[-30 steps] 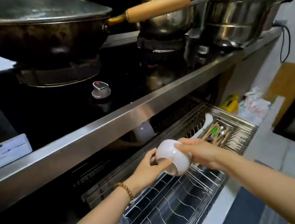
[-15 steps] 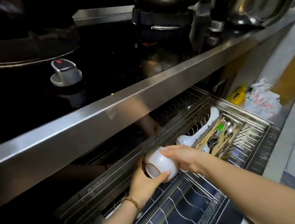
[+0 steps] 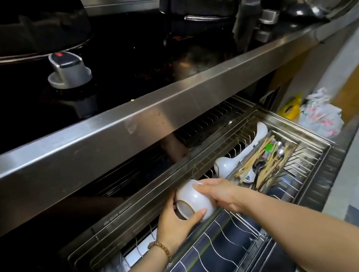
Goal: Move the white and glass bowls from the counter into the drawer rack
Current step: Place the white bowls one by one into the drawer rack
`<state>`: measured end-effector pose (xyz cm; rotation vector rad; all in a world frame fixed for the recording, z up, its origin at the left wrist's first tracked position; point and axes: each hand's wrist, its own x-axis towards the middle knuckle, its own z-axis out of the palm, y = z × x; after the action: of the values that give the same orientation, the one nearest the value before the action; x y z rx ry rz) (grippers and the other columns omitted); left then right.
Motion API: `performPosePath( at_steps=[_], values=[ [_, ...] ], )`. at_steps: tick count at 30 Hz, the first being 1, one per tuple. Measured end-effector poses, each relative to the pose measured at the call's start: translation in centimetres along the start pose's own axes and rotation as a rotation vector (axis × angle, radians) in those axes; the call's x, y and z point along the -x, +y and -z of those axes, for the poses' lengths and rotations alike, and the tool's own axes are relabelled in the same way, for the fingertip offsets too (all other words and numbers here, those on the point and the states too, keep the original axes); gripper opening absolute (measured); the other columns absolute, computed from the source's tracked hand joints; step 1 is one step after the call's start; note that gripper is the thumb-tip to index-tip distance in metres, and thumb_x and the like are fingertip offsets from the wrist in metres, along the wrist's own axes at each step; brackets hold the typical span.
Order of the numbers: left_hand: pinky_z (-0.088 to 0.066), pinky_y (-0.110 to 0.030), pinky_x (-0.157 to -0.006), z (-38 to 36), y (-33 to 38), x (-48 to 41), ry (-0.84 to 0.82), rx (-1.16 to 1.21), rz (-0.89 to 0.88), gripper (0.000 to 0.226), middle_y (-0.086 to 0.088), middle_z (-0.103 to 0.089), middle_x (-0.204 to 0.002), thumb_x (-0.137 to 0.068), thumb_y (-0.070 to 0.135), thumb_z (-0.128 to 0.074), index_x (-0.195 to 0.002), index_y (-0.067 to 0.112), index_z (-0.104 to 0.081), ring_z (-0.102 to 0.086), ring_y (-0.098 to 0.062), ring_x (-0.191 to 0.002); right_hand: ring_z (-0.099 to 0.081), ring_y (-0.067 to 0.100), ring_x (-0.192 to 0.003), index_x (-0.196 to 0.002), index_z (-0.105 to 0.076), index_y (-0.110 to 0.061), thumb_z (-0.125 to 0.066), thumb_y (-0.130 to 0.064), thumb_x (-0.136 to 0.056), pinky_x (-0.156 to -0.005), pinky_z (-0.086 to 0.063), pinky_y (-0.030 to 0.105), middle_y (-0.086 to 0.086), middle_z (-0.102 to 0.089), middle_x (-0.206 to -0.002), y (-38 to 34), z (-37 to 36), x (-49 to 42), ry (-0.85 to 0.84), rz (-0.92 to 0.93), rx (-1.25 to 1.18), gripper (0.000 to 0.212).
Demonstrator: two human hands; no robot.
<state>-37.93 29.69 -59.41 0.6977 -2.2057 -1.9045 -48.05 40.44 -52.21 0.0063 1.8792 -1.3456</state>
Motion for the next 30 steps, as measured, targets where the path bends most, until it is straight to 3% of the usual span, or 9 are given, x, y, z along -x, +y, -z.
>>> performPosePath(
  at_steps=[8, 10, 13, 16, 19, 20, 22, 24, 30],
  values=[
    [-0.053, -0.024, -0.085, 0.5, -0.3, -1.4, -0.075, -0.016, 0.015, 0.068, 0.013, -0.067, -0.108, -0.048, 0.054, -0.083, -0.108, 0.041, -0.053, -0.063, 0.003, -0.094, -0.055, 0.011, -0.068, -0.088, -0.063, -0.013, -0.064, -0.022, -0.088, -0.057, -0.045, 0.020, 0.004, -0.063, -0.081, 0.3, 0.2, -1.0, 0.070, 0.036, 0.067, 0.009],
    [-0.053, -0.027, -0.087, 0.5, -0.1, -1.5, -0.072, -0.045, 0.013, 0.072, 0.013, -0.066, -0.108, -0.050, 0.055, -0.082, -0.113, 0.037, -0.052, -0.063, 0.000, -0.096, -0.050, 0.009, -0.063, -0.072, -0.061, -0.016, -0.068, -0.025, -0.085, -0.054, -0.041, 0.017, -0.001, -0.057, -0.069, 0.3, 0.3, -1.2, 0.114, 0.053, 0.115, 0.017],
    [-0.052, -0.031, -0.088, 0.6, 0.5, -1.6, -0.069, -0.080, 0.025, 0.071, 0.005, -0.064, -0.113, -0.059, 0.044, -0.084, -0.120, 0.029, -0.050, -0.062, -0.009, -0.100, -0.045, 0.014, -0.067, -0.065, -0.055, -0.014, -0.069, -0.026, -0.083, -0.058, -0.037, 0.023, 0.002, -0.050, -0.068, 0.1, 0.2, -1.2, 0.152, 0.077, 0.177, 0.026],
    [-0.047, -0.023, -0.081, 1.2, 0.7, -1.2, -0.068, -0.093, 0.090, 0.075, -0.002, -0.059, -0.125, -0.070, 0.035, -0.080, -0.133, 0.020, -0.042, -0.057, -0.011, -0.101, -0.043, 0.017, -0.067, -0.068, -0.052, -0.014, -0.065, -0.025, -0.087, -0.060, -0.037, 0.025, 0.006, -0.048, -0.071, -0.5, 0.3, -0.9, 0.130, 0.057, 0.250, 0.025],
    [-0.041, -0.022, -0.082, 2.3, 1.2, -0.3, -0.078, -0.138, 0.138, 0.085, -0.004, -0.051, -0.135, -0.076, 0.036, -0.075, -0.144, 0.014, -0.030, -0.051, -0.014, -0.106, -0.050, 0.019, -0.074, -0.079, -0.060, -0.011, -0.063, -0.022, -0.089, -0.051, -0.042, 0.015, 0.010, -0.058, -0.085, -1.2, 0.8, 0.3, 0.140, 0.044, 0.270, 0.014],
    [-0.041, -0.023, -0.084, 2.7, 1.5, 0.1, -0.083, -0.154, 0.134, 0.084, -0.004, -0.051, -0.136, -0.077, 0.036, -0.074, -0.144, 0.014, -0.029, -0.051, -0.016, -0.109, -0.052, 0.020, -0.079, -0.087, -0.062, -0.008, -0.063, -0.021, -0.089, -0.052, -0.045, 0.014, 0.013, -0.063, -0.095, -1.5, 1.0, 0.9, 0.147, 0.053, 0.285, 0.013],
    [-0.042, -0.023, -0.084, 3.4, 2.6, 0.9, -0.078, -0.165, 0.109, 0.078, -0.004, -0.052, -0.135, -0.078, 0.034, -0.073, -0.142, 0.013, -0.033, -0.052, -0.017, -0.108, -0.055, 0.023, -0.095, -0.106, -0.063, -0.003, -0.062, -0.023, -0.089, -0.080, -0.052, 0.025, 0.016, -0.063, -0.116, -2.3, 1.3, 2.3, 0.166, 0.091, 0.363, 0.027],
    [-0.043, -0.023, -0.087, 3.9, 4.0, 1.9, -0.072, -0.150, 0.072, 0.075, -0.006, -0.053, -0.134, -0.078, 0.032, -0.073, -0.140, 0.011, -0.036, -0.053, -0.019, -0.110, -0.056, 0.026, -0.112, -0.121, -0.059, -0.006, -0.060, -0.028, -0.090, -0.098, -0.044, 0.035, 0.015, -0.059, -0.125, -3.3, 1.4, 4.6, 0.183, 0.159, 0.408, 0.038],
    [-0.043, -0.017, -0.088, 5.4, 9.7, 7.2, -0.166, -0.230, -0.101, 0.062, 0.001, -0.054, -0.126, -0.080, 0.040, -0.069, -0.133, 0.020, -0.043, -0.052, -0.006, -0.104, -0.043, 0.021, -0.128, -0.134, -0.046, -0.026, -0.051, -0.041, -0.093, -0.102, -0.039, 0.036, 0.003, -0.045, -0.141, -3.9, 1.4, 13.4, 0.229, 0.382, 0.404, 0.045]
  ],
)
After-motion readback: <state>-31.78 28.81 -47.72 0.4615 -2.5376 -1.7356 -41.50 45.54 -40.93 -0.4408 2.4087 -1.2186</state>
